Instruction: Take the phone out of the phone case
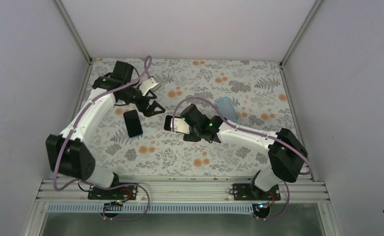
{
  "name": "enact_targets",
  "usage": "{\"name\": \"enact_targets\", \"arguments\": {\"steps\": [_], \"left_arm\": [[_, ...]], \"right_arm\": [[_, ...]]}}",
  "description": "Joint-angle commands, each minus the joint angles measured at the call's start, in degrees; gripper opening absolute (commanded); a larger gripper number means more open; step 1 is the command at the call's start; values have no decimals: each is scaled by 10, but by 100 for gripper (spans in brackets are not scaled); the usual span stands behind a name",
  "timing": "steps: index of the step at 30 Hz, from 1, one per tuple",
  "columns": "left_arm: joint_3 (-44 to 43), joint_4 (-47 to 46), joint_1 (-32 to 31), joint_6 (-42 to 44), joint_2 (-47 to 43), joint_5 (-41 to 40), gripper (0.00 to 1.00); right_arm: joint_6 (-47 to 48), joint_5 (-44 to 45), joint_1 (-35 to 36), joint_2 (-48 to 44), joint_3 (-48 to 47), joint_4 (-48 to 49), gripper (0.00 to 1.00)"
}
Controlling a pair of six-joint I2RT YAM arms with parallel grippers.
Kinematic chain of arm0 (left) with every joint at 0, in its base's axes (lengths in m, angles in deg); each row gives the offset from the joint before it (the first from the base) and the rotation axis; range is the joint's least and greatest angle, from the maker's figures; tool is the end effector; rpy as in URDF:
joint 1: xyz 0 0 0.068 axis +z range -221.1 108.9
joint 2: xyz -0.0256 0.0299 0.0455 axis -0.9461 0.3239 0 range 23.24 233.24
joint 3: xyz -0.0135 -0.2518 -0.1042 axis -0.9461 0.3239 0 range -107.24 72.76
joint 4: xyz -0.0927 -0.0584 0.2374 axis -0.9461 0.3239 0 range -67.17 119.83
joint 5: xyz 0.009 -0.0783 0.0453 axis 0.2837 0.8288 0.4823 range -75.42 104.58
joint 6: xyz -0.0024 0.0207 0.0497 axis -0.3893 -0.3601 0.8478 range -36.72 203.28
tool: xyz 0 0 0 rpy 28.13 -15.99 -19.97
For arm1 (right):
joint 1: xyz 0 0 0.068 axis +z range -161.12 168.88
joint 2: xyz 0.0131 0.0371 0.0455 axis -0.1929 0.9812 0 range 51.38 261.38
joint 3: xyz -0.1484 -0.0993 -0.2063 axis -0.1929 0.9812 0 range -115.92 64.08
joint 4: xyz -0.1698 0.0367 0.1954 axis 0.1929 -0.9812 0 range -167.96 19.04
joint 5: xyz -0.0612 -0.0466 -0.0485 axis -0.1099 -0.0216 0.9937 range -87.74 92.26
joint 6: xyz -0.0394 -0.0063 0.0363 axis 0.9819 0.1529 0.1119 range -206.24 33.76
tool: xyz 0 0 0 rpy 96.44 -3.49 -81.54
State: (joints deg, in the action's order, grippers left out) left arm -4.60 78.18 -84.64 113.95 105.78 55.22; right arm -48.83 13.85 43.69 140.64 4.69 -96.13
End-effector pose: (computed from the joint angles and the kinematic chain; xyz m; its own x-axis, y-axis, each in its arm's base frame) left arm 0.2715 -0.0892 0.3250 -0.4784 0.5133 -0.7125 0.8526 0.4659 -0.2367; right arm 0.1910 0.2584 0.2183 0.0708 -0.9321 -0.3552 -0.8701 0.1164 -0.4790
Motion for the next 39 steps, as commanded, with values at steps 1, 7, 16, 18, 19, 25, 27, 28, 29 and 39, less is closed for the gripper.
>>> {"name": "enact_targets", "arguments": {"steps": [1, 7, 16, 18, 19, 25, 27, 28, 29, 39], "left_arm": [[-38, 52, 8, 7, 64, 47, 100], [-59, 58, 10, 7, 109, 53, 100], [-103, 121, 10, 32, 156, 142, 96], [-103, 137, 11, 45, 160, 148, 90], [-104, 145, 11, 51, 161, 154, 86], [-118, 194, 11, 96, 177, 190, 64], [-119, 197, 12, 101, 179, 195, 51], [-120, 202, 13, 107, 182, 200, 45], [-121, 209, 15, 114, 184, 207, 40], [-156, 224, 18, 126, 200, 212, 2]], "right_arm": [[-6, 31, 5, -36, -34, 56, 58], [5, 37, 5, -39, -67, 70, 57], [22, 56, 6, -3, -109, 97, 58], [26, 60, 6, 2, -116, 103, 58], [27, 63, 6, 5, -119, 105, 58], [30, 70, 7, 15, -133, 108, 58], [29, 70, 7, 17, -137, 104, 58], [29, 71, 7, 17, -137, 104, 58], [29, 72, 7, 17, -137, 101, 58], [24, 53, 8, 8, -148, 55, 74]]}}
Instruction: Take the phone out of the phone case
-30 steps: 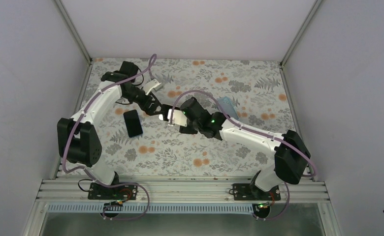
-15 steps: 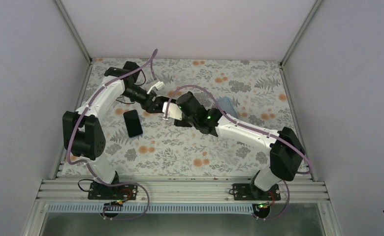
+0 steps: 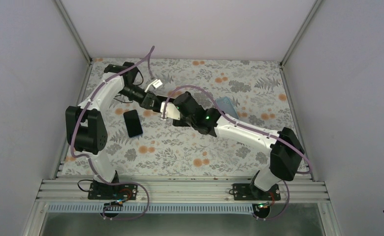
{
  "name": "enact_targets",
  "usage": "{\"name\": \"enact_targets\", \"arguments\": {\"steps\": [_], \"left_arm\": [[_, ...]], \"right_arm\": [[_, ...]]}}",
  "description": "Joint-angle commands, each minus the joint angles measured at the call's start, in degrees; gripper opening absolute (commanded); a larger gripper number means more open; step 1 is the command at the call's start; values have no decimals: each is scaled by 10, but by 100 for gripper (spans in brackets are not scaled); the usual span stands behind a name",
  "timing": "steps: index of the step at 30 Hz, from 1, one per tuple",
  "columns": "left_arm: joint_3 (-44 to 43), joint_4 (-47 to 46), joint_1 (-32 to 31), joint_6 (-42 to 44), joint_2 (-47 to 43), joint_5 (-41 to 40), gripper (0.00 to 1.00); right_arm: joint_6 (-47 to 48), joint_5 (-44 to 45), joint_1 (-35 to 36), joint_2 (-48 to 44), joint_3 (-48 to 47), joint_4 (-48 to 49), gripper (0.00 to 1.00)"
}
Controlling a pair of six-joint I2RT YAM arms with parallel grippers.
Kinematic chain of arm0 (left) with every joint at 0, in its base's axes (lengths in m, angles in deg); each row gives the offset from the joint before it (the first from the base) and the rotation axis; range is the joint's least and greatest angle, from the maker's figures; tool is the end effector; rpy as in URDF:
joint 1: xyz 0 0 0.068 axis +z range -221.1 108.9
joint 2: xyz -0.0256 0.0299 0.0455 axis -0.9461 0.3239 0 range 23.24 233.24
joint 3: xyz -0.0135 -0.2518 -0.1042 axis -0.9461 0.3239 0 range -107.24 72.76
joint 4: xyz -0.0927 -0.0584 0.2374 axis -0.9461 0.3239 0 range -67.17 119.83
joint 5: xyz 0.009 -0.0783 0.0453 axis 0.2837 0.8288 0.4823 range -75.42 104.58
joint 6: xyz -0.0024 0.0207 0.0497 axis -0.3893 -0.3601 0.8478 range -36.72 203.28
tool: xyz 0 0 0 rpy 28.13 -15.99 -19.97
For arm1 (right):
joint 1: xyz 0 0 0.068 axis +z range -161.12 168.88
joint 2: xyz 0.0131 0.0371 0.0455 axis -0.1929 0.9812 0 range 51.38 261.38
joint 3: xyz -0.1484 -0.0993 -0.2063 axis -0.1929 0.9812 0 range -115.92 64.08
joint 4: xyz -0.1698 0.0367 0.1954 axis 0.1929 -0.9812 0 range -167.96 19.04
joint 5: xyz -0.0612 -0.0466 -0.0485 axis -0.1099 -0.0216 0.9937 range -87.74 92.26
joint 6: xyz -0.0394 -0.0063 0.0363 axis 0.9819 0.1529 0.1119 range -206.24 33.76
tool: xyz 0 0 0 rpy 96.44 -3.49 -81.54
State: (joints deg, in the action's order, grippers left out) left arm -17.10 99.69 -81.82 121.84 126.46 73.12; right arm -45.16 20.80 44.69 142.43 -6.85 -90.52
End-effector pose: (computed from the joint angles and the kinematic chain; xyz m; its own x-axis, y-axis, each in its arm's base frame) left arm 0.3209 -0.0916 0.2797 -0.7097 0.4654 -0.5289 0.6859 0.2854 -0.6694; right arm 0.2108 0.2901 0.2807 0.1545 -0.8812 -0.4469 -0.7232 0.2073 -0.6588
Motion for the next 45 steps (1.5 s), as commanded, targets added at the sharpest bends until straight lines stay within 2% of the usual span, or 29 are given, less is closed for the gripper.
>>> {"name": "enact_targets", "arguments": {"steps": [1, 2, 3, 8, 10, 14, 18, 22, 28, 36, 45], "left_arm": [[-35, 9, -11, 48, -9, 29, 2], [-39, 9, -11, 47, -10, 23, 2], [-44, 9, -11, 46, -14, 11, 2], [-54, 7, -12, 55, -44, -76, 2], [-49, -13, -15, 53, -65, -145, 2], [-17, -57, -18, 74, -131, -271, 2], [11, -65, -36, 93, -185, -344, 2], [30, -32, -69, 123, -216, -349, 2], [78, -51, -126, 117, -260, -376, 2], [64, -36, -133, 138, -285, -343, 2], [47, -24, -142, 142, -276, -318, 2]], "right_arm": [[-15, -22, -2, -10, -37, -30, 87], [-20, -30, -2, -8, -47, -58, 97], [-25, -40, -4, -7, -54, -83, 99], [-28, -154, -32, -39, -58, -195, 100], [-24, -212, -58, -52, -66, -236, 100], [-15, -313, -115, -72, -78, -283, 100], [0, -380, -157, -61, -91, -319, 100], [-6, -384, -162, -11, -102, -323, 100], [-1, -434, -166, 22, -129, -311, 100], [32, -472, -170, 64, -158, -332, 99], [41, -475, -168, 117, -201, -351, 98]]}}
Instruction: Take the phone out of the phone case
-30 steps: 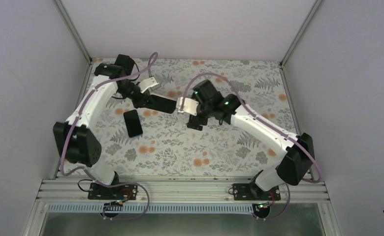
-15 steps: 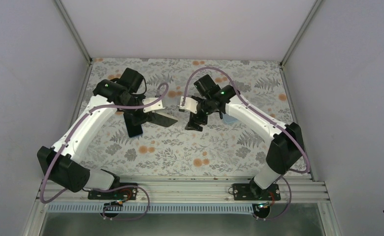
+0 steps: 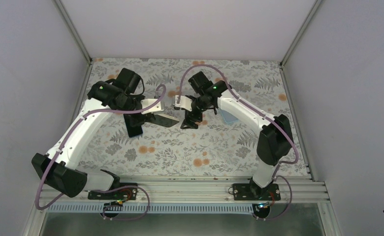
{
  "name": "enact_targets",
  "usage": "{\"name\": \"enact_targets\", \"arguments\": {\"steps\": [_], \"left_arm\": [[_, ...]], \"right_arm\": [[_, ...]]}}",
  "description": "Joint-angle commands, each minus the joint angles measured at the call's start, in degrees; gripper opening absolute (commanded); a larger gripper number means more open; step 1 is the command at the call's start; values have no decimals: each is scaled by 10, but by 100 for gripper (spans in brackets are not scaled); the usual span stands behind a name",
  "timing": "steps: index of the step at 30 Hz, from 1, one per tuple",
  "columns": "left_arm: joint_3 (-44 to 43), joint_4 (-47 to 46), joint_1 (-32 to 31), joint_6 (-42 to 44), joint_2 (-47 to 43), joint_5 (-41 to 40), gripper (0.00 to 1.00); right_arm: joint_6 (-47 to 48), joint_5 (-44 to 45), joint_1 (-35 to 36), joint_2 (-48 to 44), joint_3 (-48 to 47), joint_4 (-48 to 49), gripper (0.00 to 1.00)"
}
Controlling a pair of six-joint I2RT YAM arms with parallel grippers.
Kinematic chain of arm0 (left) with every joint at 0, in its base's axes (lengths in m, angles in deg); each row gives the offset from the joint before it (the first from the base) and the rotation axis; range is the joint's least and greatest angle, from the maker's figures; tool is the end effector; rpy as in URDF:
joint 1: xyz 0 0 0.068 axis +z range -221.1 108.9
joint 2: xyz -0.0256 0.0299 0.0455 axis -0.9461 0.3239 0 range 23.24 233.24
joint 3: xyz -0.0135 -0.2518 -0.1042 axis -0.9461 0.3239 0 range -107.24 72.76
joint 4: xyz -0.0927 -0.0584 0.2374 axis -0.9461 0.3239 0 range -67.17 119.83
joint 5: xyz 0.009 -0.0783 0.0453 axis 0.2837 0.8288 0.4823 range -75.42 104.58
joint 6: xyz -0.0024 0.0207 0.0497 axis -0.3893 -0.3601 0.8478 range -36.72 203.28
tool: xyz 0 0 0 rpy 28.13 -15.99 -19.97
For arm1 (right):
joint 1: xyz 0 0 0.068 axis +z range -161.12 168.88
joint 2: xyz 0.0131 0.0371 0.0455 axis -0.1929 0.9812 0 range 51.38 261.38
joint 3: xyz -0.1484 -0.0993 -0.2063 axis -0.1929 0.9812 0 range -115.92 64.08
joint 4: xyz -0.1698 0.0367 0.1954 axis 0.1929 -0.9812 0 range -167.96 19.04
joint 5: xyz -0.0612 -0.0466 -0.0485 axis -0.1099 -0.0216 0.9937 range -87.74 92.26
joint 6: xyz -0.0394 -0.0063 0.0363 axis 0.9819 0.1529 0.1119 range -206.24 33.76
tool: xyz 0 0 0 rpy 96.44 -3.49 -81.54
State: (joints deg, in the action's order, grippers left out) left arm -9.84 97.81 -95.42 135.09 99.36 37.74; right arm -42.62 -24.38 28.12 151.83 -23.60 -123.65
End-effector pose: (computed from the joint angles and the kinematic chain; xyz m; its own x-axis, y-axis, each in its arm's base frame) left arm 0.2061 -0.1085 0.3578 -0.1232 0.8487 -0.5143 0.9817 0.1800 0.0618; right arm 0.2719 0.2426 0.2812 -0.0205 -0.8129 -0.5821 -0.9998 0.0190 0.0086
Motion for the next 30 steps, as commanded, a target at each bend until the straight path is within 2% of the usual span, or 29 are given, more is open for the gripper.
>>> {"name": "enact_targets", "arguments": {"steps": [1, 30], "left_arm": [[-26, -5, -6, 9, -5, 35, 2], [-15, -9, -7, 3, -9, 34, 2]], "right_arm": [[18, -25, -3, 30, -41, -22, 98], [13, -10, -4, 78, -87, -7, 96]]}}
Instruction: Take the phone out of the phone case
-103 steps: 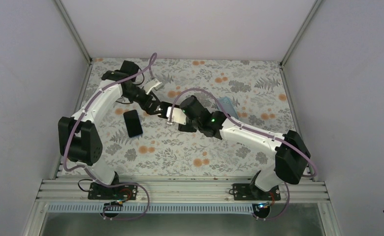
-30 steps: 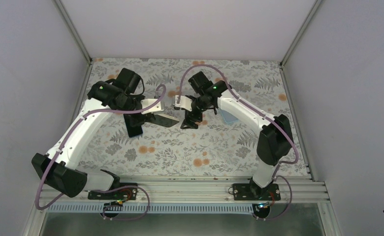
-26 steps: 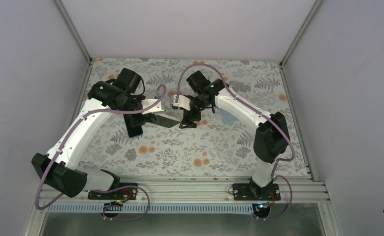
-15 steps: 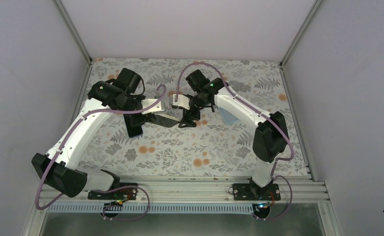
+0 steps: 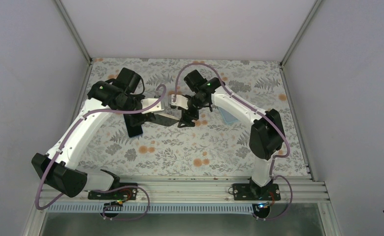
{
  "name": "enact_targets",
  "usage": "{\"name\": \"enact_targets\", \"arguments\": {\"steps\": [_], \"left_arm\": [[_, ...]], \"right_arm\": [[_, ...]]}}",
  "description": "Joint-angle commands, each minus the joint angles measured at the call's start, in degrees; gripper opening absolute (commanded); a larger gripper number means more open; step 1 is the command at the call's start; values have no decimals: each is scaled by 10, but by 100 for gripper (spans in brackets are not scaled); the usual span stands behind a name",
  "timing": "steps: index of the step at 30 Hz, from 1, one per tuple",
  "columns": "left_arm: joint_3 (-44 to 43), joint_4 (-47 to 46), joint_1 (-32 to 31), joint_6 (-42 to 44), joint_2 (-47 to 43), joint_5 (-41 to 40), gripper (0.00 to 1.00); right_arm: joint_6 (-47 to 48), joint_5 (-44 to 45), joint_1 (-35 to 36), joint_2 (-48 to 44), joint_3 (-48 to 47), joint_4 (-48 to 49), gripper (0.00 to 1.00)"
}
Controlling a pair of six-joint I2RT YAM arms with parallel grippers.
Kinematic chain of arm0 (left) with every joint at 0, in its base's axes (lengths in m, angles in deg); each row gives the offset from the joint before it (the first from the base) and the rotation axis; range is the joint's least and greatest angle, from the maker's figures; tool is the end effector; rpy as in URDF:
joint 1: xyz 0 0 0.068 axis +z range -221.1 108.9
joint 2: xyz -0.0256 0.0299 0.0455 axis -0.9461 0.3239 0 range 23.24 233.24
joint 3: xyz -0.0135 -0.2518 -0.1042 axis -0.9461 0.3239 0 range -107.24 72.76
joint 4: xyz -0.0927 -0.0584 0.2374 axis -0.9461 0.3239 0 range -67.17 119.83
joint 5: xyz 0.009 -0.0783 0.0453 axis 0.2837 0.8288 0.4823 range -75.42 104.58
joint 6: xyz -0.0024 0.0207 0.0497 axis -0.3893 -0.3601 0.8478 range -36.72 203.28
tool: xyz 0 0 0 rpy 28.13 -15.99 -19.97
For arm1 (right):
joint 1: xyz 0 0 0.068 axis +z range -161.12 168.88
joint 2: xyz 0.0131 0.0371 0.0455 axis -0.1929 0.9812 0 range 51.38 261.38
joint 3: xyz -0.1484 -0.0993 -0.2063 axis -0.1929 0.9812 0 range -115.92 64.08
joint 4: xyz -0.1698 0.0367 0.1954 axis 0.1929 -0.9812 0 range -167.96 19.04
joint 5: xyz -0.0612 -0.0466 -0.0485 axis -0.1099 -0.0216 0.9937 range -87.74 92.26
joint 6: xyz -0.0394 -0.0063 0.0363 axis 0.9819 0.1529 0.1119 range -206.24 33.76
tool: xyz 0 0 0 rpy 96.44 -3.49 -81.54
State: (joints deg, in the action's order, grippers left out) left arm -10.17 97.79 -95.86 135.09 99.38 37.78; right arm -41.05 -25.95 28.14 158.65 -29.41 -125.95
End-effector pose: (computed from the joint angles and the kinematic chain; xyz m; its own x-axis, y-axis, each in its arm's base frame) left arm 0.2054 -0.1101 0.3593 -0.1139 0.8481 -0.5174 0.9828 0.1724 0.0662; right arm 0.2904 0.2590 0.2673 -0.0190 -0.8229 -0.5678 -0.9985 -0.0139 0.0535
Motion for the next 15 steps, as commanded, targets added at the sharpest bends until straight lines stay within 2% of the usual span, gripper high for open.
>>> {"name": "enact_targets", "arguments": {"steps": [1, 15], "left_arm": [[-12, -8, -3, 3, -11, 35, 2], [-13, 7, -3, 6, -23, 38, 2]], "right_arm": [[-6, 8, -4, 12, -32, 19, 96], [-10, 62, -13, 52, -100, 8, 95]]}}
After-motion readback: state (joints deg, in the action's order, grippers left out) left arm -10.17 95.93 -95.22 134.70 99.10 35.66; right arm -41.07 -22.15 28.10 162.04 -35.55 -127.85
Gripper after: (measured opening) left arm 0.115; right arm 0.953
